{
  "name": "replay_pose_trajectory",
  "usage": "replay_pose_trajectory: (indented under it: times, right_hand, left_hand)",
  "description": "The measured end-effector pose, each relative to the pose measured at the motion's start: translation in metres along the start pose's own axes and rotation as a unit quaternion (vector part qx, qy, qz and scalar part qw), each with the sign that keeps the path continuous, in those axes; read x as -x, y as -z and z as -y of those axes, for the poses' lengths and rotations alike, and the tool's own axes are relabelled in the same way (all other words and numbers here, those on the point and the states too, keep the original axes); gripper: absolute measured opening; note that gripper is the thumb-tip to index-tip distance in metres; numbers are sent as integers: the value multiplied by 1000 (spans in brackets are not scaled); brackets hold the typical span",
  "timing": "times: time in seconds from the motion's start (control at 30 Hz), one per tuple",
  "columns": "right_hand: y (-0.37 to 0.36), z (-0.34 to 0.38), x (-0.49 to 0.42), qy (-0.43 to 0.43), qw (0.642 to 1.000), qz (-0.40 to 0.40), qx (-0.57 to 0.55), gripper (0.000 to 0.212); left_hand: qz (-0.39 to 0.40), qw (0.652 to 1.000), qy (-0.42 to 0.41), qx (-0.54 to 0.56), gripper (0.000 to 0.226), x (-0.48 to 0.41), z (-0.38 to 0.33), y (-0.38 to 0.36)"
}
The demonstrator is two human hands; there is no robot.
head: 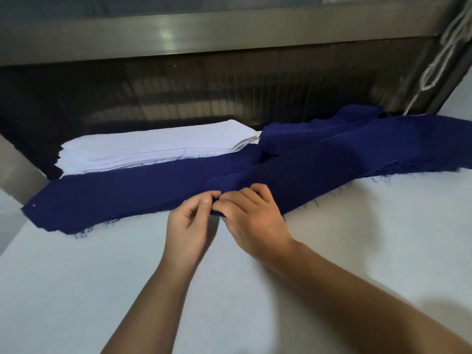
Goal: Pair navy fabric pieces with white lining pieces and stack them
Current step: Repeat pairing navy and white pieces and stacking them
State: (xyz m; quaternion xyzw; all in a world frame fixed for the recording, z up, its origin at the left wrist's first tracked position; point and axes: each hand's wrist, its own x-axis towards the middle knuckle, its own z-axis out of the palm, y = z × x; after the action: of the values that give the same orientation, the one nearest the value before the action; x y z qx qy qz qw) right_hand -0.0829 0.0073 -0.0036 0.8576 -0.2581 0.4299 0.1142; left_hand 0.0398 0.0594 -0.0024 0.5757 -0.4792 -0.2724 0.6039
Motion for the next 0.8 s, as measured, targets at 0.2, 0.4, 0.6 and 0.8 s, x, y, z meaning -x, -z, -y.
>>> replay_pose_trajectory:
  times: [0.2,0.4,0.6,0.8]
  right_hand:
    - [20,-30,1,-51,993,106,-9,48]
    - [37,-74,6,-182,960,211,28,40]
    - [48,-78,2,-120,947,297,-34,15]
    - [34,-51,5,-89,926,355,-91,16]
  left_hand:
    - [-90,991,36,89,13,-6,-1,9]
    - [-116,990,84,1,24,-18,7,42]
    - [-119,977,74,-160,31,-24,16,73]
    - [-201,941,117,-246,23,-24,16,81]
